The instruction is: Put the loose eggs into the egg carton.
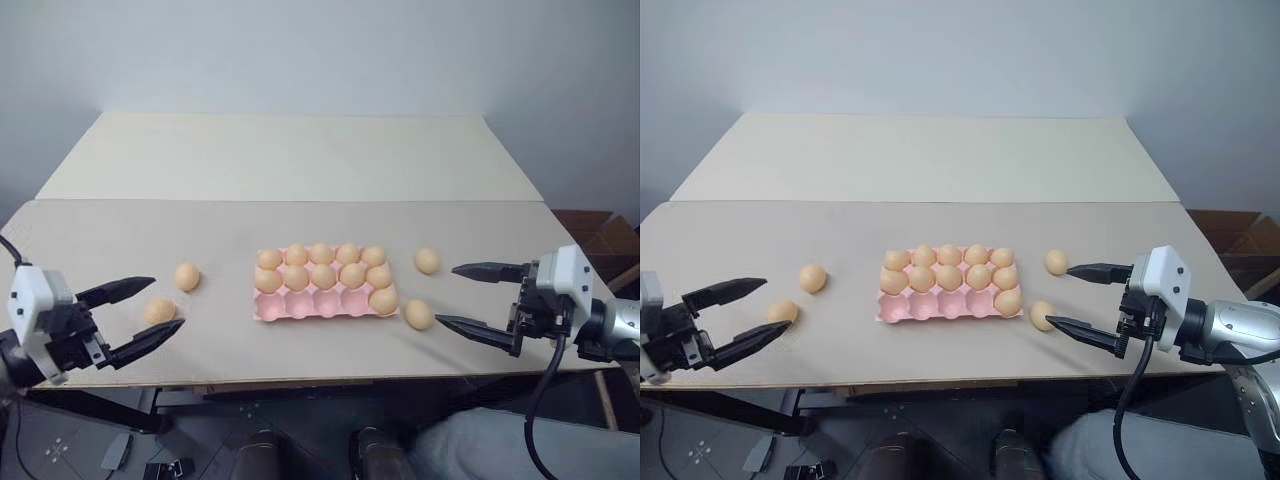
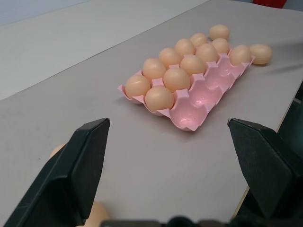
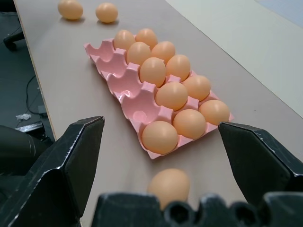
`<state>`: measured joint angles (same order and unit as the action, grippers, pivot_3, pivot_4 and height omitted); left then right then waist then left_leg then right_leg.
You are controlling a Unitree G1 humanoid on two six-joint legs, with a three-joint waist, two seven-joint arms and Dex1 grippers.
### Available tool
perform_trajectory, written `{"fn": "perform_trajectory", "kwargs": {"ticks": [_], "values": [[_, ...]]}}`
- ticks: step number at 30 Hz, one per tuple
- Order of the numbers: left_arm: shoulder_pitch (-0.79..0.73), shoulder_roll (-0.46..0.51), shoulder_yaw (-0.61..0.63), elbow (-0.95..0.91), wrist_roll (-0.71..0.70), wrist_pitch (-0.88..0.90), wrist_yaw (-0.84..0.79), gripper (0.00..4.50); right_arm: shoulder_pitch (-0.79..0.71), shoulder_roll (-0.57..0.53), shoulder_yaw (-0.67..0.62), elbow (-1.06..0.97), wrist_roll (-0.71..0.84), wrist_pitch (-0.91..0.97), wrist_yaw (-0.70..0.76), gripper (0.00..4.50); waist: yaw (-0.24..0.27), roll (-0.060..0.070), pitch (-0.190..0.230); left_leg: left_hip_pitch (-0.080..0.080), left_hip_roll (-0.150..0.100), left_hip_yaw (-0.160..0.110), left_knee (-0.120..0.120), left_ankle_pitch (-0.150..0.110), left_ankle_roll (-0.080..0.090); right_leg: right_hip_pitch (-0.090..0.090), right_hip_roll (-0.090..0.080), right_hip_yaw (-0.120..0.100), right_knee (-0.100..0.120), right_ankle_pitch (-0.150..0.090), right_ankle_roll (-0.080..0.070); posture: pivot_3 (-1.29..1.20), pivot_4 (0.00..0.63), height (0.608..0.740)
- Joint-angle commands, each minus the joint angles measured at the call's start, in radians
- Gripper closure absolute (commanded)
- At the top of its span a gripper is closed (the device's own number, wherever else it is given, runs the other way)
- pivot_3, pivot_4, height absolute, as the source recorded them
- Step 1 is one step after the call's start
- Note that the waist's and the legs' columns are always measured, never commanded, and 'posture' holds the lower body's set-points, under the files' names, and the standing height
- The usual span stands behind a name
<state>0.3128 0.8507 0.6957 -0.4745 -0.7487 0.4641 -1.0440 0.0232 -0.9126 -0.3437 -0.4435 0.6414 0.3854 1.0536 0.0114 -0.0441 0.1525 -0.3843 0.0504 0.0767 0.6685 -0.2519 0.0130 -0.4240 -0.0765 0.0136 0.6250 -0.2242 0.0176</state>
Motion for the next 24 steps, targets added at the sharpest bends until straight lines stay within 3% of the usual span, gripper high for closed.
{"fn": "perform_trajectory", "kwargs": {"ticks": [1,5,21,24], "values": [[-0.056,0.013,-0.011,0.008,-0.014,0.003,0.023,0.16,0.006,-0.006,-0.036,-0.028,0.001,0.007,-0.017,0.0,0.0,0.0,0.0,0.0,0.0,0.0,0.0,0.0,0.0,0.0,0.0,0.0,0.0,0.0,0.0,0.0,0.15,0.74],[-0.1,0.043,0.004,-0.001,-0.107,0.056,-0.022,0.16,0.004,-0.005,0.004,-0.034,-0.039,0.017,-0.064,0.0,0.0,0.0,0.0,0.0,0.0,0.0,0.0,0.0,0.0,0.0,0.0,0.0,0.001,0.0,0.0,0.0,0.15,0.74],[-0.209,0.093,-0.182,0.02,-0.041,0.016,-0.141,0.16,-0.17,0.079,0.355,0.088,-0.316,0.303,-0.352,0.0,-0.003,0.0,0.0,-0.001,0.0,0.001,0.0,0.0,0.0,-0.002,0.0,0.0,0.0,0.002,-0.003,0.0,0.15,0.74],[-0.214,0.091,-0.188,0.022,-0.035,0.012,-0.146,0.12,-0.195,0.103,0.379,0.117,-0.336,0.329,-0.375,0.61,-0.003,0.0,0.0,-0.002,0.0,0.001,0.0,0.0,0.001,-0.002,0.0,0.0,0.0,0.002,-0.002,0.0,0.15,0.74]]}}
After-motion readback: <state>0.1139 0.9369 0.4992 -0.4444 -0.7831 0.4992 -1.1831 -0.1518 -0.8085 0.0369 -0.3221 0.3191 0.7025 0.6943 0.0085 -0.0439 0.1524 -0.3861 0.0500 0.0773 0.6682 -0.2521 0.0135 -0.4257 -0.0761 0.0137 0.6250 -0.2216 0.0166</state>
